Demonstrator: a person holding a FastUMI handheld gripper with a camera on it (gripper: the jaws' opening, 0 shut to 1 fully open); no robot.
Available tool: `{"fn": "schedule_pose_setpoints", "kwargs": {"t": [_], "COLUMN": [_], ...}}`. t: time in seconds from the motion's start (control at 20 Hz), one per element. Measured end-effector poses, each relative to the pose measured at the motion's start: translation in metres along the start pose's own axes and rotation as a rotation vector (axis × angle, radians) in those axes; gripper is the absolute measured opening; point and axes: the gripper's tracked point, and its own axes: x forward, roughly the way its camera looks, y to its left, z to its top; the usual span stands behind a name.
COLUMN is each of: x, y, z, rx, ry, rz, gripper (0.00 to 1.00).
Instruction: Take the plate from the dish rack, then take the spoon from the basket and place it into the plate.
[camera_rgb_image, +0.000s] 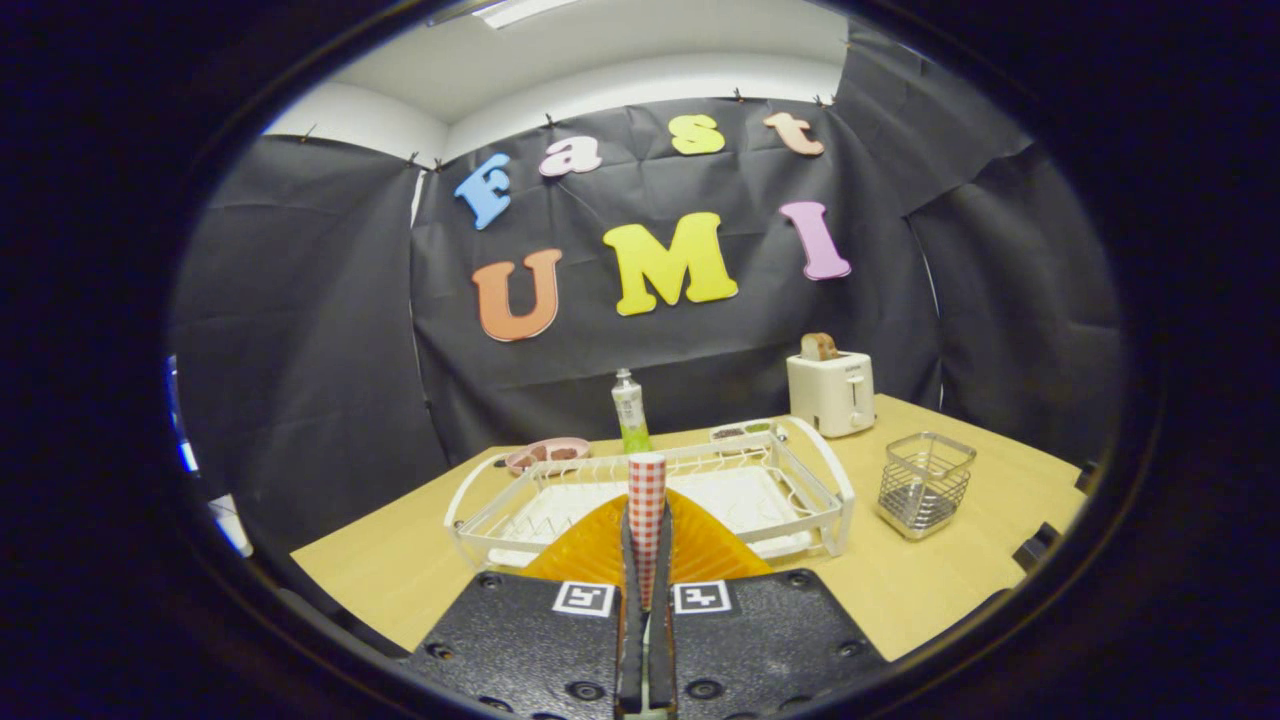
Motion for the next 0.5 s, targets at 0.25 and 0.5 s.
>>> {"fn": "schedule_pose_setpoints", "kwargs": {"t": [0.25,0.5], "x": [0.007,0.008], "y": [0.005,0.002], "z": [-0.009,-0.018], "rx": [0.032,0.026], "ry": [-0.021,-0.014], "rz": [-0.019,-0.037], "gripper": [0.12,0.16]}}
